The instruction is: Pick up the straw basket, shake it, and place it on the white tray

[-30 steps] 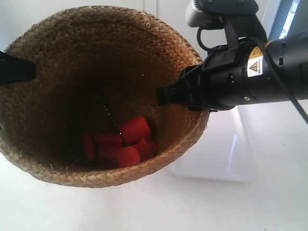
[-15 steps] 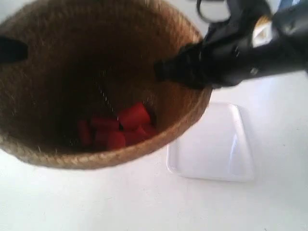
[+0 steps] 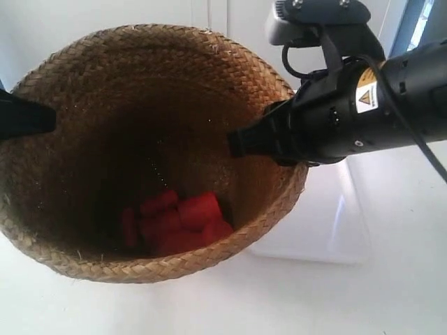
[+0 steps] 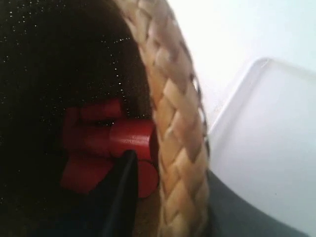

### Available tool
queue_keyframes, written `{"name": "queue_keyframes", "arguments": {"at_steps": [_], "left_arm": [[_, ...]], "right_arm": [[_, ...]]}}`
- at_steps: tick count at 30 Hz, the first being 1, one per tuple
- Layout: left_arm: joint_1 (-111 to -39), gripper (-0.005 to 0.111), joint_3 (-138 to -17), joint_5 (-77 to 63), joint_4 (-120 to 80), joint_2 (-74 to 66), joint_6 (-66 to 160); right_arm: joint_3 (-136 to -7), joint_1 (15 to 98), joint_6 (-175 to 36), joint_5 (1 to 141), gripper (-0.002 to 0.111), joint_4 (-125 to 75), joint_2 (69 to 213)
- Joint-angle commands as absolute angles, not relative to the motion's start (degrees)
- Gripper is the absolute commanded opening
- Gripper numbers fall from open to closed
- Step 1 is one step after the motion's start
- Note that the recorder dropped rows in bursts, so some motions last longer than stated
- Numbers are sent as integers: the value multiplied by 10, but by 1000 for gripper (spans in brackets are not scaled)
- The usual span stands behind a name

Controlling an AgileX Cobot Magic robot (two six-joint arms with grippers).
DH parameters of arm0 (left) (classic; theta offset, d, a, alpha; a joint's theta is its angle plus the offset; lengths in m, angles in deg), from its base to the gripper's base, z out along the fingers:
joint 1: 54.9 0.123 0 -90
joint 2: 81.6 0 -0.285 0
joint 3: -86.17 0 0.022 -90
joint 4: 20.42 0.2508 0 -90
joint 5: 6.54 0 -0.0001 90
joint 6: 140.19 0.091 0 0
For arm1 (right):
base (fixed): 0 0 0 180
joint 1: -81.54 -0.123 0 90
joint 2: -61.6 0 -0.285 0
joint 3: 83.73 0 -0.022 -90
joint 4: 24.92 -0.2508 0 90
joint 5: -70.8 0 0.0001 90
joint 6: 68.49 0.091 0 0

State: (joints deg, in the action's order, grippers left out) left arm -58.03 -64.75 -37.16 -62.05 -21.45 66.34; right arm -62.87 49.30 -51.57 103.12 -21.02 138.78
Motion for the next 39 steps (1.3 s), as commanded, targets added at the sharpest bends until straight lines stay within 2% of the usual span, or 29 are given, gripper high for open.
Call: {"name": "queue_keyframes", "arguments": {"at_steps": [1, 10, 14, 18, 21, 23, 39], "left_arm": [[-576, 0, -653, -366, -623, -224, 687], [-576, 0, -656, -320, -621, -223, 686], [-576, 0, -756, -384, -626, -243, 685], [-576, 0, -844, -408, -633, -268, 685], [-576, 0, -749, -381, -617, -229, 702], [-573, 0, -701, -397, -617, -196, 649], [-573, 0, -696, -361, -659, -217, 703]], "right_arm": [[-631, 496, -517, 1027, 0, -194, 1401], [-625, 496, -522, 1004, 0, -189, 1426], [-709, 495, -546, 1069, 0, -209, 1360], [-753, 490, -563, 1015, 0, -219, 1279], [-643, 490, -561, 962, 0, -208, 1319], [-614, 498, -520, 1001, 0, -208, 1371], [-617, 491, -531, 994, 0, -201, 1390]]}}
